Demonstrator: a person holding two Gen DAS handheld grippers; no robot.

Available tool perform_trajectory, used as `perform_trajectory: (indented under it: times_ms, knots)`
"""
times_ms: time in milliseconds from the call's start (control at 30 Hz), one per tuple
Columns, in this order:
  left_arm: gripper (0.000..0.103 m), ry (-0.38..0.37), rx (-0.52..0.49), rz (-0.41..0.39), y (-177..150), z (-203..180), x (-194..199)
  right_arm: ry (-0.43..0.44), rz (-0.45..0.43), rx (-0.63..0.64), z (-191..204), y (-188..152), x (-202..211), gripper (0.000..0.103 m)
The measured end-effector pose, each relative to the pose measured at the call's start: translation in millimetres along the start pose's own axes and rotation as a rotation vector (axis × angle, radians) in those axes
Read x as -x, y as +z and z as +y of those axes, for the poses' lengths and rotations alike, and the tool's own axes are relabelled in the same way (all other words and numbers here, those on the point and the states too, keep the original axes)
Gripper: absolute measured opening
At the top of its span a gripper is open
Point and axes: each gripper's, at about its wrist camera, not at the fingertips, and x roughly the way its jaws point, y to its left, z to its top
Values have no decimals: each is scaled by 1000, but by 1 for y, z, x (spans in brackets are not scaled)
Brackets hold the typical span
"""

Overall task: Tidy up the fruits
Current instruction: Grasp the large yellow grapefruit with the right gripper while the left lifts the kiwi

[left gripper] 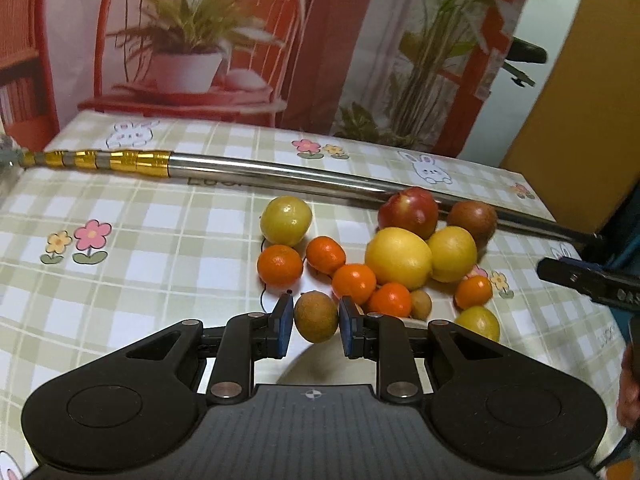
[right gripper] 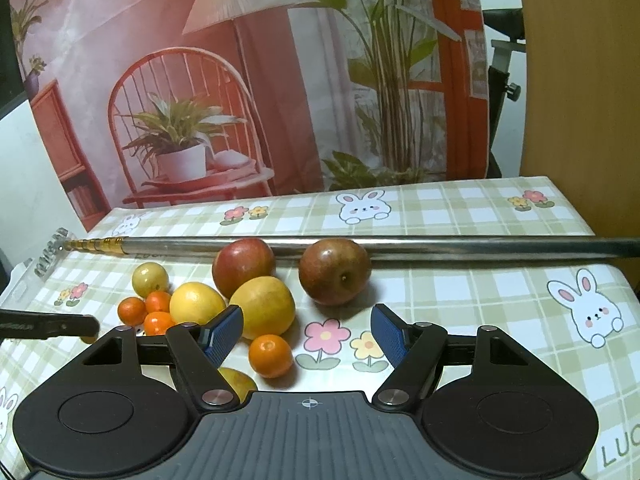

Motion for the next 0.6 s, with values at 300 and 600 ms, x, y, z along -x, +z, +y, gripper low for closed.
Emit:
perform_trajectory:
  times_ms: [300, 600]
  knots:
    - [26, 4, -22, -41, -7, -5, 20, 45, 80, -38, 0, -9, -13, 66]
    - [26, 3, -54, -46, -18, -12, 27, 126, 195, -123, 18, -21, -46, 54]
